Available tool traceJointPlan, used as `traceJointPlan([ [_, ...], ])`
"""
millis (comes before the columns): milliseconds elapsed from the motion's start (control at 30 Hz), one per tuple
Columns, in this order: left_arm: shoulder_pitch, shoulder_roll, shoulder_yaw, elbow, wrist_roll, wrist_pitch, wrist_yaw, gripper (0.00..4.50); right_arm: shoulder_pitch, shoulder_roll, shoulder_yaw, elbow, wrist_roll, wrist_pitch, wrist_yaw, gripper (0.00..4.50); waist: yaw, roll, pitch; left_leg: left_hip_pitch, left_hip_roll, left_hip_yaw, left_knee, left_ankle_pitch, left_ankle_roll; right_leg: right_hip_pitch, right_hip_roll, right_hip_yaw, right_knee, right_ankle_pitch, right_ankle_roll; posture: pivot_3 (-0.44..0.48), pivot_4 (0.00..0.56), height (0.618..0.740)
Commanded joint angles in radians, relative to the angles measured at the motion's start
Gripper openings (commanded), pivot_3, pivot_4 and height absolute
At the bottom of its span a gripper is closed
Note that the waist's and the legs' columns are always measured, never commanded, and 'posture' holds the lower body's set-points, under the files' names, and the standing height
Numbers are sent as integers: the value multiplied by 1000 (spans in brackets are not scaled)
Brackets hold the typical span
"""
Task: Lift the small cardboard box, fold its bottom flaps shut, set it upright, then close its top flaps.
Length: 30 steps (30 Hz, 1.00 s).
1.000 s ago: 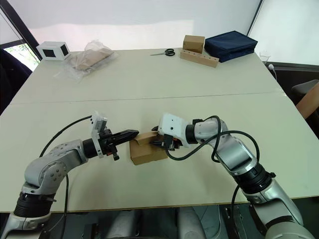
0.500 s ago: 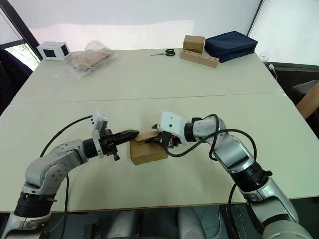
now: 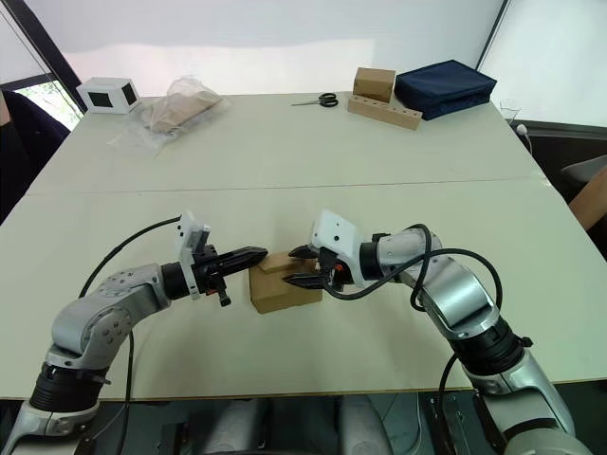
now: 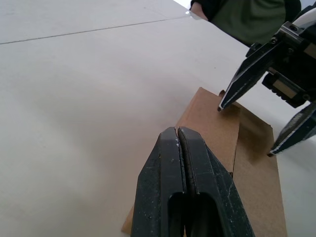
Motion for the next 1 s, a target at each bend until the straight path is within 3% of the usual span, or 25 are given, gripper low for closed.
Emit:
traceJointPlan([
  [33,-1,19,-8,-6,-1,29,-11,0,8,20,-18,-34,33,21,-21,2195,0,0,0,0,0,0,0,0,0,0,0,0,0,0,0,0,150,740],
  [667,-25,59,-4,-60,3,44,-38,0,41,18,14,3,13,22,-60,2195,0,0,0,0,0,0,0,0,0,0,0,0,0,0,0,0,150,740],
  [1000,-16,82,27,-160,-41,81,-26,0,49,59,-131,-35,152,50,-80,2195,1,0,0,-1,0,0,0,0,0,0,0,0,0,0,0,0,150,740],
])
